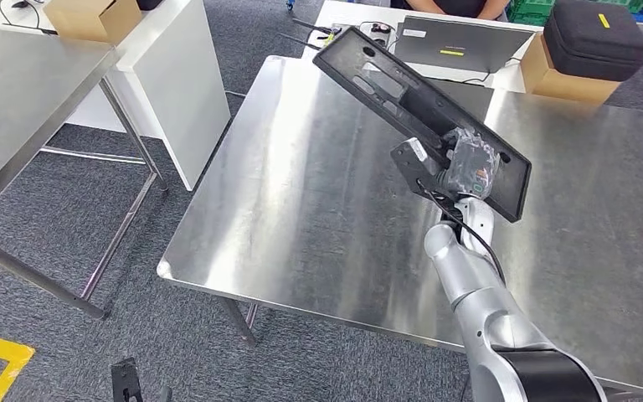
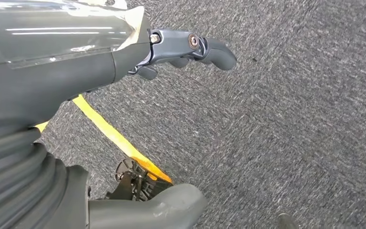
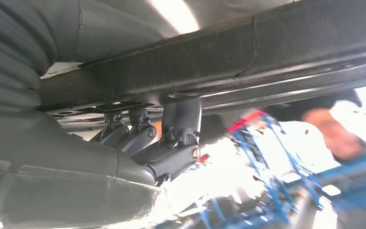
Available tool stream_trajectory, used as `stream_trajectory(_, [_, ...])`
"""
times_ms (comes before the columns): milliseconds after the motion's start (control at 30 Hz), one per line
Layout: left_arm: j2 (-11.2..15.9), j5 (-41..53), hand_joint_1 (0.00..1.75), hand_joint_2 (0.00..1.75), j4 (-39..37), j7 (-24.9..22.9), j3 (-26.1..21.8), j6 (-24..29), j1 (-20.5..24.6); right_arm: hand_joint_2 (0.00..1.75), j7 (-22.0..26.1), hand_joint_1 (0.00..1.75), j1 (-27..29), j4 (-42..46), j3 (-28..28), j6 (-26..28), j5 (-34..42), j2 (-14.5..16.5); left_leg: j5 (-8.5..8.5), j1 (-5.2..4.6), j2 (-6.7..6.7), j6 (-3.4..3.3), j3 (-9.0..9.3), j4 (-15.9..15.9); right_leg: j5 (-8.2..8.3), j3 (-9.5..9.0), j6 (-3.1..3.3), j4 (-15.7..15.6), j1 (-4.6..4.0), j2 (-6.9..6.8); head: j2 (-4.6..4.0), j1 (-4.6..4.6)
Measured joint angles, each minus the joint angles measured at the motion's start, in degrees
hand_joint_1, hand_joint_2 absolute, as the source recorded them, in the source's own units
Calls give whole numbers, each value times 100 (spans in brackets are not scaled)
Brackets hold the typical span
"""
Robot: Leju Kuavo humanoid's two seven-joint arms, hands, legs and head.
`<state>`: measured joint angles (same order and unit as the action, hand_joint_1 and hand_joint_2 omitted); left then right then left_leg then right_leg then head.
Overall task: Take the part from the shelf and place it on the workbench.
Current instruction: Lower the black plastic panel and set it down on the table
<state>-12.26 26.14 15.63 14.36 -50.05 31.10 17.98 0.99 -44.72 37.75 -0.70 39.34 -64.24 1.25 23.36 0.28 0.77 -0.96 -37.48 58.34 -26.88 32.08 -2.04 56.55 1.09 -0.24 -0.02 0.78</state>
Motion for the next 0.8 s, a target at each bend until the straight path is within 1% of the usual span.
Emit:
stream_trajectory(100, [0, -19, 0, 175, 0, -2, 39, 7, 0, 175, -315, 173, -111, -541, -72, -41, -103, -113, -4, -12, 2, -34, -4, 0, 17, -8, -43, -26, 10, 0, 0, 1])
stream_trajectory(200, [1, -62, 0, 175, 0, -2, 87, 9, 0, 175, -492, 173, -121, -911, -120, -113, -184, -188, -9, -24, 2, -59, -9, 0, 29, -8, -83, -32, 20, 0, 0, 2])
stream_trajectory(267, [3, -86, 0, 175, 1, -1, 105, 7, 0, 175, -581, 173, -122, -1097, -136, -169, -231, -218, -13, -27, 2, -67, -11, 1, 36, -6, -94, -32, 22, 1, 0, 3])
stream_trajectory(400, [8, -101, 0, 175, 1, -1, 113, 0, -1, 0, -868, 0, -148, -1368, -150, -366, -375, -243, -21, -25, 0, -78, -10, 1, 40, -4, -100, -32, 19, 0, 0, 3])
stream_trajectory(533, [9, -103, 0, 175, 2, -14, 119, 2, -1, 0, -1072, 0, -151, -1555, -155, -454, -472, -241, -24, -15, 0, -81, -7, 0, 40, -2, -100, -29, 14, 0, 0, 4])
stream_trajectory(800, [9, -103, 0, 175, 2, -28, 132, 7, -1, 0, -1118, 0, -147, -1728, -160, -452, -499, -243, -25, -11, -6, -81, -7, 0, 40, -3, -99, -27, 7, 2, 0, 3])
